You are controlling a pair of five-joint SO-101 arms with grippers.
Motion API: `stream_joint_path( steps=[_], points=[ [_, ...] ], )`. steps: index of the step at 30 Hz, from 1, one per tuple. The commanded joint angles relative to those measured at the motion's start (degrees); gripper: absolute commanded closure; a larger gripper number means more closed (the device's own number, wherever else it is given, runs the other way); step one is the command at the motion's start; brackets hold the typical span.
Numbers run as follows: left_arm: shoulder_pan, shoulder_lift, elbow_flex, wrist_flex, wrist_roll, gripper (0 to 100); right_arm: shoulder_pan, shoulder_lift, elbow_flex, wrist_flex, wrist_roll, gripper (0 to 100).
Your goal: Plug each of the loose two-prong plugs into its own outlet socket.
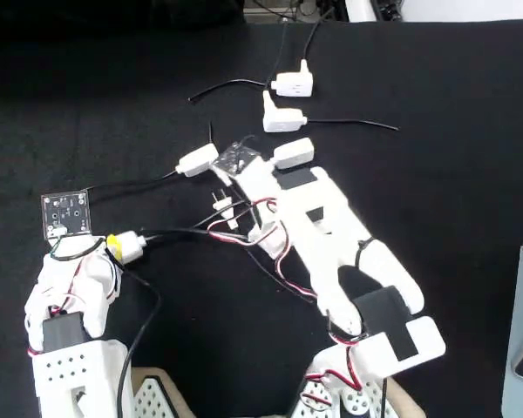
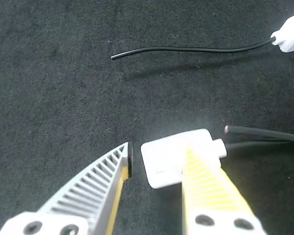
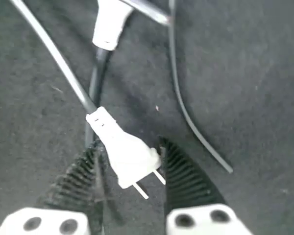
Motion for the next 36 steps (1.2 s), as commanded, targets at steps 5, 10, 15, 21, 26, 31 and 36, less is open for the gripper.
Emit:
stream_joint_path(
  steps=[5,10,15,21,26,31,36],
  points=[
    [0.48,-0.53,-0.40,0.09,0.18,83,0.79,-2.95,-0.13,9.41,3.87,76.7],
    [0.57,-0.53,-0.40,0.09,0.18,83,-0.88,-3.12,-0.04,9.32,5.80,78.6],
    [0.57,-0.53,-0.40,0.00,0.18,83,-4.57,-8.22,3.56,9.32,9.67,78.6],
    [0.57,-0.53,-0.40,-0.18,0.18,83,-5.10,-15.96,11.82,5.01,14.68,78.7],
    [0.66,-0.53,-0.40,-0.18,0.18,83,-3.87,-16.48,16.75,-0.44,17.32,78.7],
    [0.66,-0.53,-0.40,-0.18,0.18,83,-2.02,-16.40,17.10,-2.99,17.49,78.7],
    [0.66,-0.53,-0.40,-0.18,0.18,83,-1.93,-15.69,17.01,-3.08,20.04,80.9]
  ],
)
